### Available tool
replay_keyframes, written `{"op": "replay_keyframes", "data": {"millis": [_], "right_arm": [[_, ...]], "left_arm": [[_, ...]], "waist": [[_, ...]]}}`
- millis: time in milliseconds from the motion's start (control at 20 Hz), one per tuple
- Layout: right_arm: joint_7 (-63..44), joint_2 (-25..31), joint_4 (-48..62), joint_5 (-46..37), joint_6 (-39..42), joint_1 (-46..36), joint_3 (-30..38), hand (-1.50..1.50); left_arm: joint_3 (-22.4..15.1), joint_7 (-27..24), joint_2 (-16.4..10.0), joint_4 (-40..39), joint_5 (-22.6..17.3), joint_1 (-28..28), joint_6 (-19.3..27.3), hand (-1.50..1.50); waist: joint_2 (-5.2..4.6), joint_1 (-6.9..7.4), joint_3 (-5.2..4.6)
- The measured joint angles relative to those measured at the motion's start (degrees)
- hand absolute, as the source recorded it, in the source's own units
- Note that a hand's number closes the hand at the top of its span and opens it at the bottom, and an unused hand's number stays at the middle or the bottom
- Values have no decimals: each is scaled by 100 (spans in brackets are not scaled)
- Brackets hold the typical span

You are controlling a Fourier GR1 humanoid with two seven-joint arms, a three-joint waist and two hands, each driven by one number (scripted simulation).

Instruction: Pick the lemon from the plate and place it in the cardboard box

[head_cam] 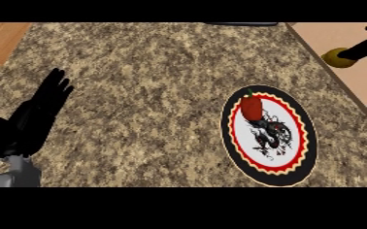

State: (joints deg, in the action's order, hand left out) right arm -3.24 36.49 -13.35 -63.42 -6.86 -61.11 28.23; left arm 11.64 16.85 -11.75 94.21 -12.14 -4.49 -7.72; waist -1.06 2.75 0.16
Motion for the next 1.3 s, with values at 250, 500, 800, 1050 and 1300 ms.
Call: {"op": "replay_keyframes", "data": {"millis": [250,500,800,1050,1300], "right_arm": [[529,-114,-186,633,-570,85,570,-150],[880,-38,-389,1473,-942,62,1352,-150],[1235,401,-432,2205,-774,271,1943,-150],[1564,826,-411,2734,-365,673,2302,-150],[1820,1309,-347,3067,314,976,2394,-150]], "left_arm": [[39,26,-31,41,9,49,8,0],[26,52,14,30,41,15,78,0],[125,28,-54,3,-13,61,16,0],[77,-10,30,109,39,188,52,0],[76,30,29,256,30,326,16,0]], "waist": [[17,-46,4],[30,-100,3],[47,-135,-3],[62,-170,-4],[65,-165,-3]]}}
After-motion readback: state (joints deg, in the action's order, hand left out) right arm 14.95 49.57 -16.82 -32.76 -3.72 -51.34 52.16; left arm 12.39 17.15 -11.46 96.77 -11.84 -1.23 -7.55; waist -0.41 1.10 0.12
